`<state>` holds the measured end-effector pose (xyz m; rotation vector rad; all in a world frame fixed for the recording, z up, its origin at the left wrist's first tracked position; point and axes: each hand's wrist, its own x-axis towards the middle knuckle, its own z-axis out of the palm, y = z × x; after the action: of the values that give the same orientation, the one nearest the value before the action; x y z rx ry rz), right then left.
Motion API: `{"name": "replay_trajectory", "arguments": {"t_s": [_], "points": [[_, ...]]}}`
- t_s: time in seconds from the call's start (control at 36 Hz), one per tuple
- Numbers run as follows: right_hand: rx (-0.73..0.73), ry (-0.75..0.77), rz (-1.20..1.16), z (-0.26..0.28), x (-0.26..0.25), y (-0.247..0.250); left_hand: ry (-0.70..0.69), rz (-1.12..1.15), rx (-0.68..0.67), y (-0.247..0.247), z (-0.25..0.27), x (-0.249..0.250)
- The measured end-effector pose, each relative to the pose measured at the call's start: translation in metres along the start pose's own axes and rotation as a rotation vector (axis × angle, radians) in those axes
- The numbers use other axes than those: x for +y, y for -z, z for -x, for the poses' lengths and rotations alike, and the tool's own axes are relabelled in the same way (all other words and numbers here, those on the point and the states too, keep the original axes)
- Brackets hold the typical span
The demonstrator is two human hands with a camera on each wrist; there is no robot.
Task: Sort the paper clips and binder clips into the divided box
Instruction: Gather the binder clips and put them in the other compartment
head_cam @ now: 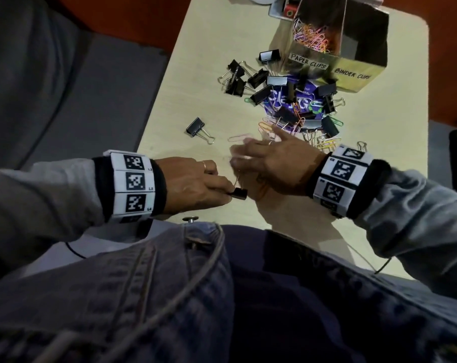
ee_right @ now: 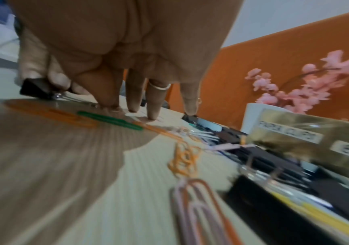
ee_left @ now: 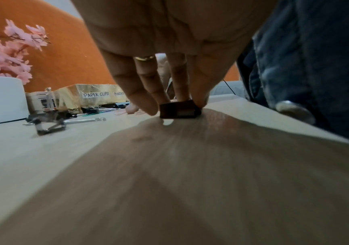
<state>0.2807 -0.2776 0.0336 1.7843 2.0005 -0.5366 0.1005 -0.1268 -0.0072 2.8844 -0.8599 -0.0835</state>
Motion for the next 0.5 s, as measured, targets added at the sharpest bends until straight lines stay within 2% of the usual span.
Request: {"name": "replay_trajectory", "arguments": {"t_s": [0.17,0.36,0.42,0.5], "points": [[0.120,-0.266,-0.118,-0.022,0.015,0.011,-0.017,-0.035,-0.005,0.007,0.003,-0.024],[0.104,-0.470,-0.106,-0.057,0.011,0.021,-0.026,-0.103,-0.004,0.017,-0.007,-0.047],[0.112,-0.480,-0.117,-0.057,0.010,0.020,0.000,-0.100,0.013,0.018,-0.009,-0.052],[0.108,-0.418,-0.120,-0.045,0.010,0.014,0.040,-0.086,0.048,0.018,-0.010,-0.060]]}}
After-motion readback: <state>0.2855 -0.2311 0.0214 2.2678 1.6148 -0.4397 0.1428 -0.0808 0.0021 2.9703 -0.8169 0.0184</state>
